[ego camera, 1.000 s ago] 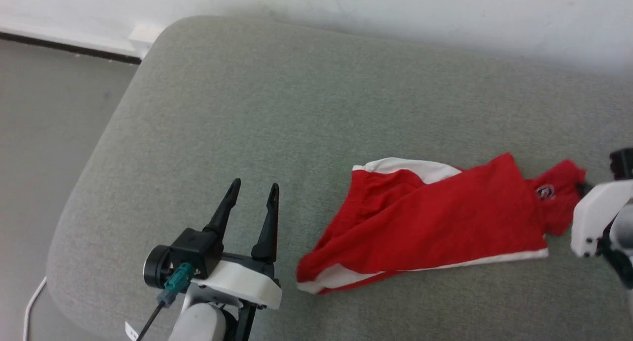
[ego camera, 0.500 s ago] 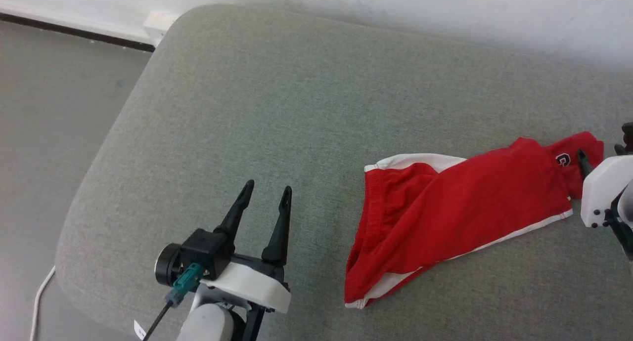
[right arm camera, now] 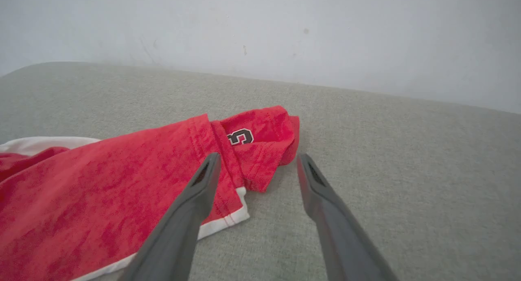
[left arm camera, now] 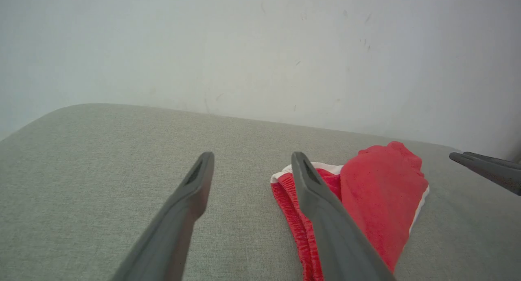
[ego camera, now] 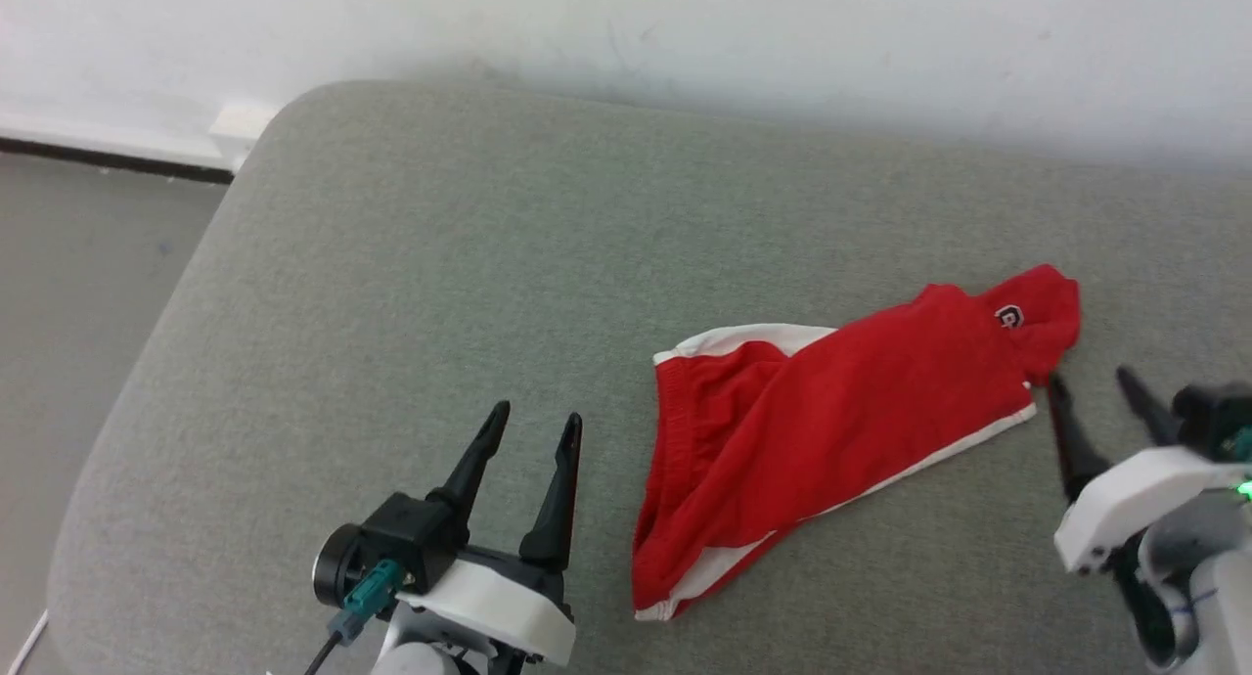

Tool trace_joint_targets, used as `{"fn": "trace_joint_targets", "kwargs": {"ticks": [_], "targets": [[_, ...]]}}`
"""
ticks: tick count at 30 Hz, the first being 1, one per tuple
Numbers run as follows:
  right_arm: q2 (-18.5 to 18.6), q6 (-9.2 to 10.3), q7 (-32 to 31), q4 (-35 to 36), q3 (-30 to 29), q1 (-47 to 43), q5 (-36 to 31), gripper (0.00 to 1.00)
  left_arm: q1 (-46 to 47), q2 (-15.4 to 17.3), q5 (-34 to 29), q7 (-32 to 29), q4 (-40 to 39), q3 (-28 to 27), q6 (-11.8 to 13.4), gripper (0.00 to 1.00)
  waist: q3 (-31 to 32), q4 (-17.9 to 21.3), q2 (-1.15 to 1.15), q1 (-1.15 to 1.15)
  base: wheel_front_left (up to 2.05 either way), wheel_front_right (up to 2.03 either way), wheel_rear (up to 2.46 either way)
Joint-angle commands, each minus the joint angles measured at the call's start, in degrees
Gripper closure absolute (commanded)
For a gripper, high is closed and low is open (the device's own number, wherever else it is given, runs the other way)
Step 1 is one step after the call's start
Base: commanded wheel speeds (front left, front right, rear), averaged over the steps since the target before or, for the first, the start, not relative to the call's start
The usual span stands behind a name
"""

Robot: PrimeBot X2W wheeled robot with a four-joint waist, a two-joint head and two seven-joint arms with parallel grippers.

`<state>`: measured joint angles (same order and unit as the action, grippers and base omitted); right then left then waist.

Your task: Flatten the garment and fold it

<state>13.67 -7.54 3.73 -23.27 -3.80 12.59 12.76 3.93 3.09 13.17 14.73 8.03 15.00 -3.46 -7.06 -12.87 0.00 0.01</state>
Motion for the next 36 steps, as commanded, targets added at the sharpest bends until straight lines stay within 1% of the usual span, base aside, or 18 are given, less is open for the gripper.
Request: {"fn": "trace_joint_targets", "kwargs": {"ticks": [1,6,8,12,13,17,19,25,30,31,32,33,36], "targets": [[-0.56,0.05,-1.72,1.96,0.95,-1.78,0.45,0.0,-0.63,-0.2,-0.15,0.27,0.02,-0.22,-0.24,0.0,1.07,1.86,0.0,-0.01,0.0,0.0,0.0],[-1.9,0.05,-12.52,7.89,2.09,-4.11,1.21,0.0,-0.45,-0.21,-0.57,0.27,0.29,-0.29,-0.66,0.0,0.35,2.9,0.0,-0.01,0.0,0.0,0.0],[-2.59,0.05,-17.18,8.58,1.54,-3.37,0.78,0.0,-0.21,-0.21,-0.58,0.27,0.56,-0.12,-0.82,0.0,-0.03,2.97,0.0,-0.01,0.0,0.0,0.0],[-4.27,0.05,-25.4,7.73,-0.06,-0.64,-0.32,0.0,0.6,-0.21,-0.41,0.27,0.99,0.65,-1.02,0.0,-0.92,2.33,0.0,-0.01,0.0,0.0,0.0],[-4.27,0.05,-25.4,7.73,-0.06,-0.64,-0.32,0.0,0.6,-0.21,-0.41,0.27,0.99,0.65,-1.02,0.0,-0.92,2.33,0.0,-0.01,0.0,0.0,0.0],[-5.03,0.05,-29.9,5.33,-2.12,2.43,-2.44,0.0,1.26,-0.21,-0.11,0.27,1.28,1.26,-0.83,0.0,-1.54,1.07,0.0,-0.01,0.0,0.0,0.0],[-5.08,0.05,-31.06,3.96,-2.95,3.73,-3.75,0.0,1.41,-0.21,0.03,0.27,1.34,1.36,-0.71,0.0,-1.78,0.4,0.0,-0.01,0.0,0.0,0.0],[-4.78,0.05,-31.76,0.18,-4.52,6.7,-6.45,0.0,1.88,-0.21,0.33,0.27,1.24,1.29,-0.43,0.0,-2.92,-1.29,0.0,-0.01,0.0,0.0,0.0],[-3.86,0.05,-32.66,-2.8,-3.81,7.67,-7.57,0.0,2.27,-0.21,0.75,0.27,0.87,1.54,-0.15,0.0,-3.86,-2.12,0.0,-0.01,0.0,0.0,0.0],[-3.75,0.05,-33.0,-3.4,-3.62,7.75,-7.69,0.13,2.34,-0.21,0.84,0.27,0.82,1.57,-0.09,0.0,-3.99,-2.2,0.0,-0.01,0.0,0.0,0.0],[-3.63,0.05,-33.44,-3.97,-3.23,7.74,-7.7,0.78,2.41,-0.21,0.92,0.27,0.79,1.62,-0.04,0.0,-4.09,-2.27,0.0,-0.01,0.0,0.0,0.0],[-3.59,0.05,-33.63,-4.34,-2.94,7.75,-7.47,1.0,2.45,-0.21,0.98,0.27,0.77,1.66,0.02,0.0,-4.16,-2.3,0.0,-0.01,0.0,0.0,0.0],[-3.44,0.05,-34.9,-5.2,-2.72,7.19,-6.83,1.0,2.45,-0.21,1.08,0.27,0.87,1.67,0.22,0.0,-3.97,-2.15,0.0,-0.01,0.0,0.0,0.0]]}}
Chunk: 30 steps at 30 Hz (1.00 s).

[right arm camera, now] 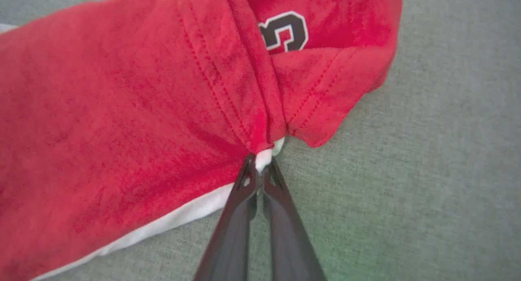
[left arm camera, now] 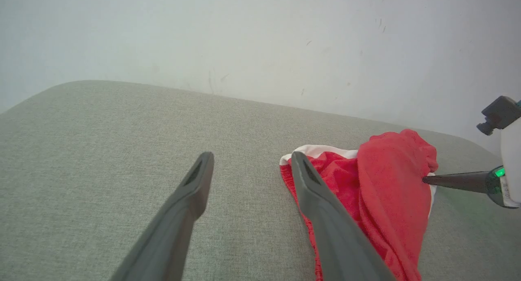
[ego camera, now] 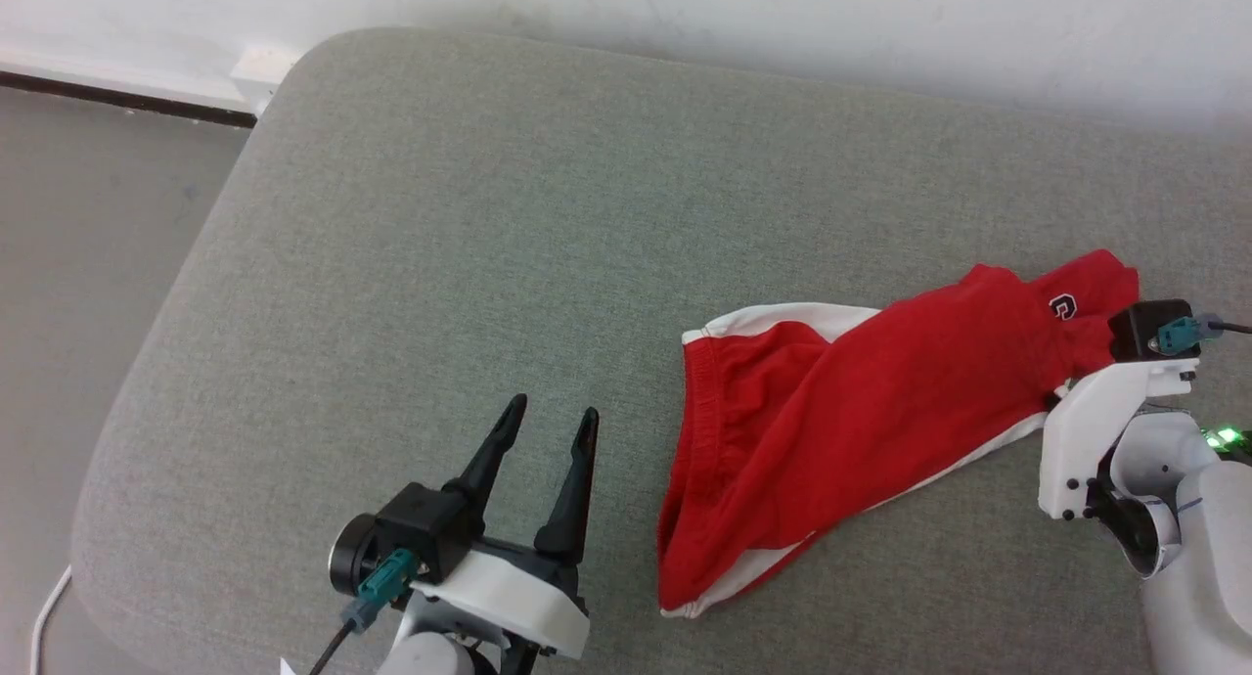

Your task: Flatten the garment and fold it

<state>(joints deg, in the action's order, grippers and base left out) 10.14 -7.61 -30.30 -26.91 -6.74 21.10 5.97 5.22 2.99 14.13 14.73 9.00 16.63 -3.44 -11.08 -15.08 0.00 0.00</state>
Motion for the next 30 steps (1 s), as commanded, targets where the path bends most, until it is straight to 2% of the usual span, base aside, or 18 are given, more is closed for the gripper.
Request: {"fn": "trace_joint_targets", "kwargs": {"ticks": [1,8,17,22,25,27,30], "targets": [[0.11,0.12,-0.89,-1.43,-0.19,-1.51,0.2,1.0,1.13,-0.11,0.18,0.27,-0.02,-0.01,0.29,0.0,0.22,0.21,0.0,0.0,0.0,0.0,0.0],[-0.5,0.12,-2.27,4.77,-3.87,-6.26,3.69,1.0,0.37,-0.11,0.02,0.27,0.51,-0.23,0.3,0.0,2.58,2.92,0.0,0.0,0.0,0.0,0.0],[-1.08,0.12,-14.86,22.38,-12.92,-21.4,4.69,1.0,-0.37,-0.11,0.32,0.27,0.91,-0.07,-0.03,0.0,4.65,6.9,0.0,0.0,0.0,0.0,0.0],[-3.11,0.12,-18.85,30.02,-18.11,-27.39,4.01,1.0,-0.19,-0.11,1.05,0.27,0.87,0.44,0.24,0.0,4.77,7.61,0.0,0.0,0.0,0.0,0.0],[-4.11,0.12,-19.22,32.38,-19.24,-28.43,3.66,1.0,-0.34,-0.12,1.47,0.27,0.87,0.64,0.4,0.0,4.76,8.29,0.0,0.0,0.0,0.0,0.0],[-3.88,0.12,-16.56,33.36,-18.01,-28.26,3.28,0.0,-0.2,-0.12,1.45,0.27,1.29,1.22,0.18,0.0,4.58,8.58,0.0,0.0,0.0,0.0,0.0],[-3.97,0.12,-8.03,34.89,-16.54,-25.37,4.38,0.0,0.38,-0.12,1.27,0.27,3.03,2.55,-0.46,0.0,4.37,9.27,0.0,0.0,0.0,0.0,0.0]]}}
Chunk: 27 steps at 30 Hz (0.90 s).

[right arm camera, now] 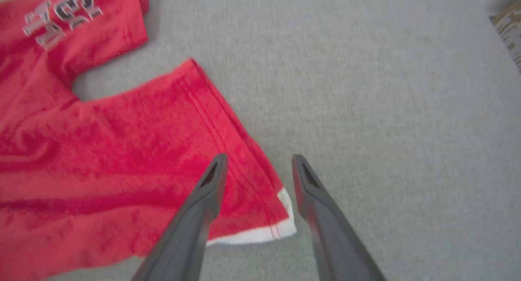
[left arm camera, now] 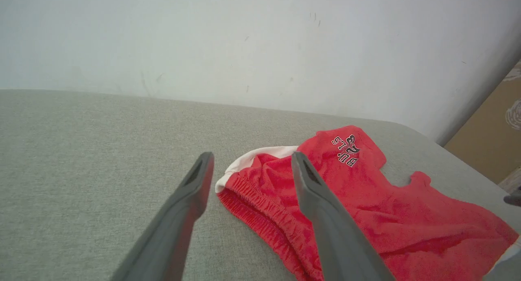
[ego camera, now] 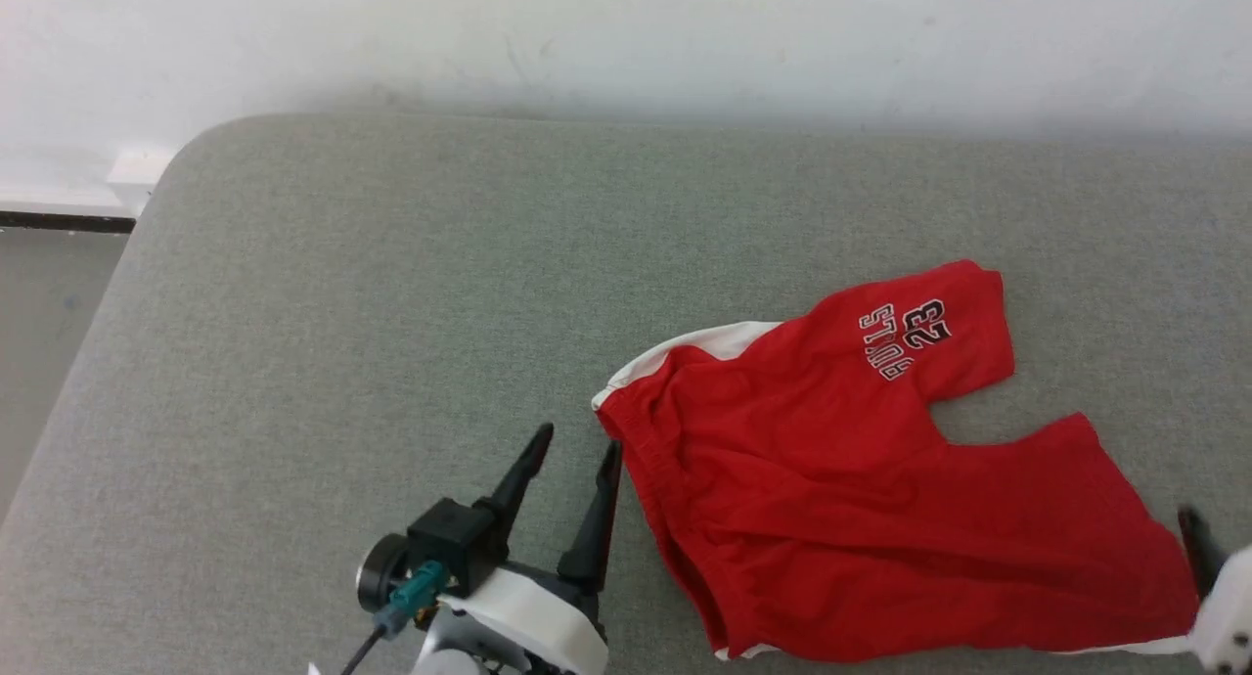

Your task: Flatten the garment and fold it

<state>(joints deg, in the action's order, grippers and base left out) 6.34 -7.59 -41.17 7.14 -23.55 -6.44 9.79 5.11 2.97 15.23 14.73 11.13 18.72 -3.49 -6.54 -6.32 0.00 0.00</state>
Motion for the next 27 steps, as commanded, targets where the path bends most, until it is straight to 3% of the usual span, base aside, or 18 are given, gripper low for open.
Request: {"fn": "trace_joint_targets", "kwargs": {"ticks": [1,6,12,20,23,27], "targets": [[-0.3,0.1,6.07,1.16,0.85,3.2,1.0,0.0,0.76,-0.09,0.41,-0.13,1.9,0.98,-0.69,0.0,-0.27,0.83,0.0,0.0,0.0,0.0,0.0],[-0.7,0.1,18.45,1.31,3.23,5.63,0.98,0.0,2.96,0.5,2.74,-12.05,5.43,5.21,-2.7,0.0,-1.43,2.61,0.0,0.0,0.0,0.0,0.0],[-1.42,0.1,25.54,0.73,5.06,6.5,0.79,0.0,5.43,2.39,5.96,-25.78,4.95,7.35,-3.2,0.0,-3.51,4.41,0.0,0.0,0.0,0.0,0.0],[-2.1,0.1,30.25,-0.71,7.17,7.24,1.33,0.0,7.89,4.67,6.42,-32.11,2.96,8.85,-3.17,0.0,-5.94,5.83,0.0,0.0,0.0,0.0,0.0],[-2.28,0.1,30.83,-1.71,7.48,7.52,1.32,0.0,9.16,5.25,7.1,-31.56,1.61,8.98,-3.4,1.0,-6.54,6.03,0.0,0.0,0.0,0.0,0.0],[-2.34,0.1,31.2,-2.49,7.91,7.76,1.22,0.0,10.46,6.03,7.55,-30.54,0.6,8.56,-3.52,1.0,-6.76,6.16,0.0,0.0,0.0,0.0,0.0]]}}
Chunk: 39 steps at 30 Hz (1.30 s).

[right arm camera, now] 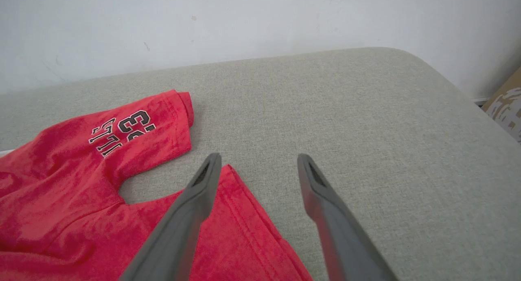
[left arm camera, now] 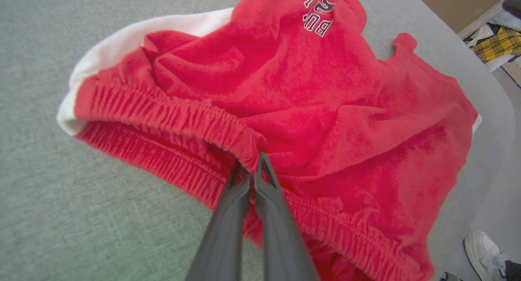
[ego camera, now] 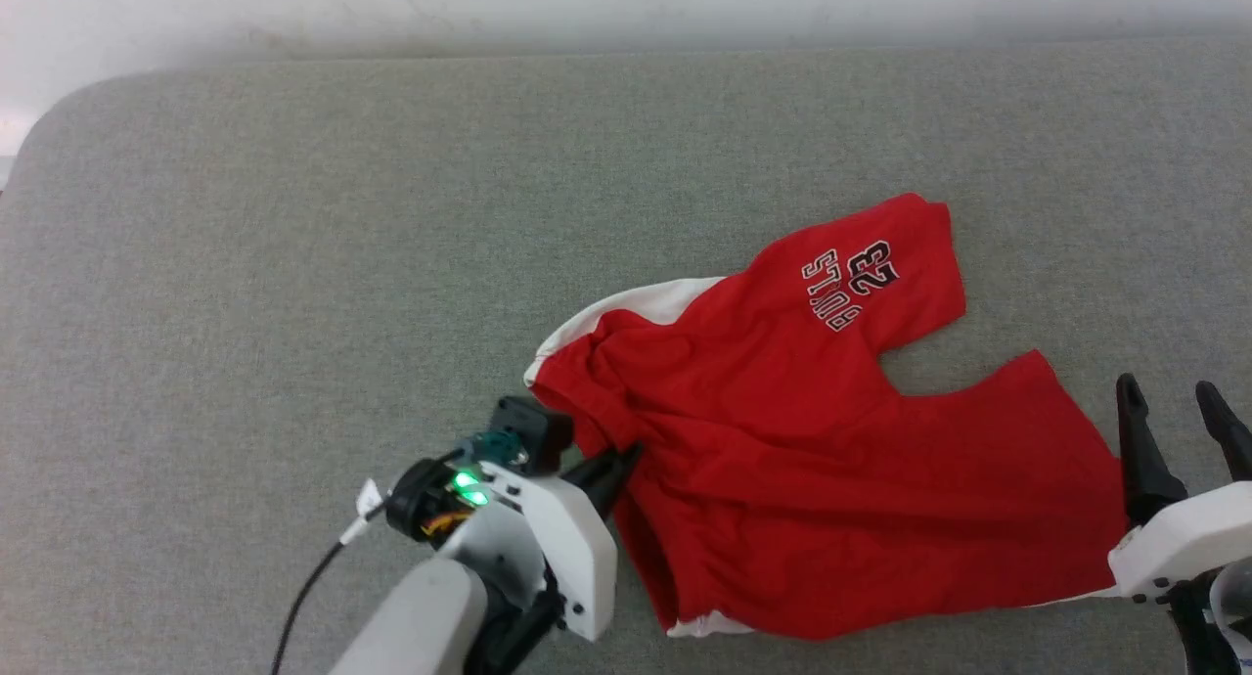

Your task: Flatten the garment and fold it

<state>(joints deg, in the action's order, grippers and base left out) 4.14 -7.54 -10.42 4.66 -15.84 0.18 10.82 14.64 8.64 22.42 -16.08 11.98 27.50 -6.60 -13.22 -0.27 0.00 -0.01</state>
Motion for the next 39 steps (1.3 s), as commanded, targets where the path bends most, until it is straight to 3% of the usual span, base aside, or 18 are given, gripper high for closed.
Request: {"fn": "trace_joint_targets", "kwargs": {"ticks": [1,10,17,18,19,25,31,34,39], "targets": [[-0.12,0.05,0.54,-0.2,0.37,1.21,0.18,0.0,1.34,0.61,0.5,0.7,-0.5,-0.7,-0.38,1.0,-0.09,0.17,0.0,0.01,0.0,0.0,0.0],[0.4,0.05,0.67,0.43,2.75,2.26,0.67,0.0,7.64,4.21,1.59,3.18,-0.53,-7.31,1.55,1.0,-1.2,1.0,0.0,0.01,0.0,0.0,0.0],[0.25,0.05,1.34,0.85,5.46,3.0,1.33,0.0,13.99,6.52,2.06,1.82,8.17,-9.18,1.47,1.0,-2.67,2.19,0.0,0.01,0.0,0.0,0.0],[0.34,0.05,1.5,0.73,5.99,3.05,1.47,0.0,14.33,6.37,2.29,2.07,9.56,-8.95,1.23,0.85,-2.65,2.3,0.0,0.01,0.0,0.0,0.0],[0.43,0.05,1.65,0.58,6.42,3.05,1.64,0.0,14.53,6.18,2.49,2.63,10.75,-8.83,1.07,0.0,-2.55,2.38,0.0,0.01,0.0,0.0,0.0],[1.57,0.05,3.7,0.02,7.9,2.12,2.32,0.0,13.34,5.82,1.03,12.24,14.06,-8.83,1.19,0.0,-0.3,1.64,0.0,0.01,0.0,0.0,0.0],[2.14,0.05,5.47,-0.2,7.71,-0.71,2.81,0.0,7.57,5.44,0.05,22.97,10.89,-9.01,1.98,0.0,3.33,-0.74,0.0,0.01,0.0,0.0,0.0],[1.8,0.05,5.74,0.0,7.44,-1.91,3.0,0.0,3.64,5.51,0.58,23.08,8.1,-7.31,1.21,0.0,4.39,-1.54,0.0,0.01,0.0,0.0,0.0],[1.33,0.05,5.84,0.65,7.7,-2.88,3.04,0.0,-1.29,7.27,1.75,15.99,3.62,-3.02,0.16,0.0,4.55,-1.6,0.0,0.01,0.0,0.0,0.0]]}}
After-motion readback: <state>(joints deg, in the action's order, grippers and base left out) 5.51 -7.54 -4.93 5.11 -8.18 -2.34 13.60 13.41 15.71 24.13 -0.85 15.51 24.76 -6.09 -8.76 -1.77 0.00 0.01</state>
